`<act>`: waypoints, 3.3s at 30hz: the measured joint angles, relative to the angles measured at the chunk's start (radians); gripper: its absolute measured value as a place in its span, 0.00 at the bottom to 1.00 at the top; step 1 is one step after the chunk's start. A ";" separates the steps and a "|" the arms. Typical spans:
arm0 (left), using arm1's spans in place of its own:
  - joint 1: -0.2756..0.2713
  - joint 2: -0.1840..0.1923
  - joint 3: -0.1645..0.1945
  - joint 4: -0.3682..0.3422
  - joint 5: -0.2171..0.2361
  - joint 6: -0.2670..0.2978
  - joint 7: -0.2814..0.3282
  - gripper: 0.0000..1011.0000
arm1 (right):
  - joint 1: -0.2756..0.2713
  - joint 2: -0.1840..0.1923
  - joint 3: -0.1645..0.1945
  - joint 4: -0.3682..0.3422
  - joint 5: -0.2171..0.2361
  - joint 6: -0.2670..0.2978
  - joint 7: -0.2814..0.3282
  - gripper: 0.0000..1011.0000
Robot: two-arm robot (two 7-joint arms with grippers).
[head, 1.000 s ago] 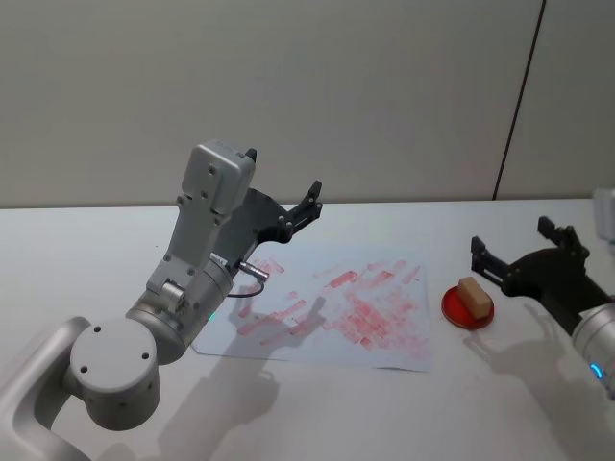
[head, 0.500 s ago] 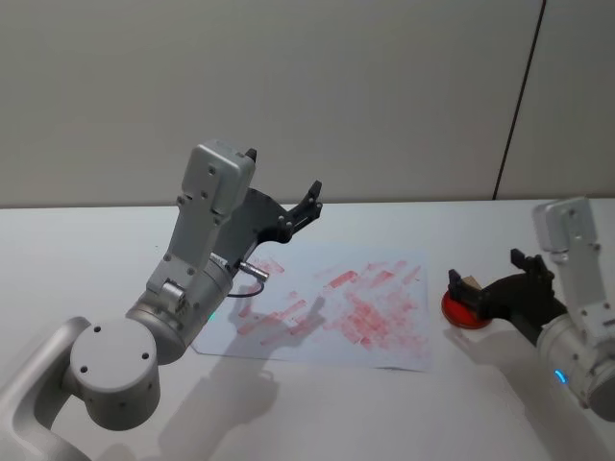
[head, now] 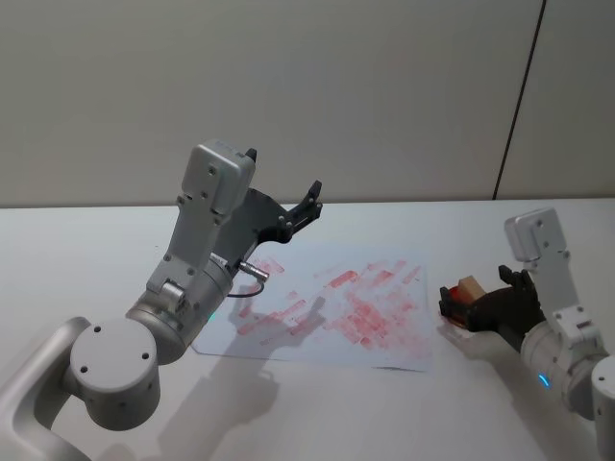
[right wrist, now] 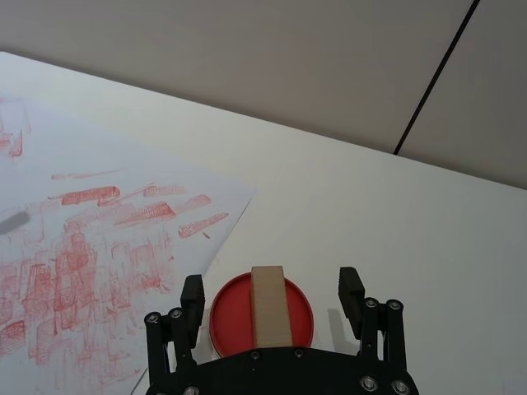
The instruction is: Use the one hand to pick up the stamp and affix it onto the A4 paper.
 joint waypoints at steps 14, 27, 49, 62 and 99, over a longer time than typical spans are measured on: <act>0.000 0.000 0.000 0.000 0.000 0.000 0.000 0.99 | 0.020 -0.013 -0.006 0.043 -0.028 0.008 0.009 0.81; 0.000 0.000 0.000 0.000 0.000 0.000 0.000 0.99 | 0.026 -0.017 -0.007 0.057 -0.037 0.011 0.012 0.42; 0.000 0.000 0.000 0.000 0.000 0.000 0.000 0.99 | 0.043 -0.039 -0.009 0.019 0.002 -0.068 0.038 0.22; 0.000 0.000 0.000 0.000 0.000 0.000 0.000 0.99 | 0.101 -0.102 -0.047 0.028 0.013 -0.079 0.128 0.22; 0.000 0.000 0.000 0.000 0.000 0.000 0.000 0.99 | 0.165 -0.191 -0.138 0.234 -0.113 0.038 0.171 0.22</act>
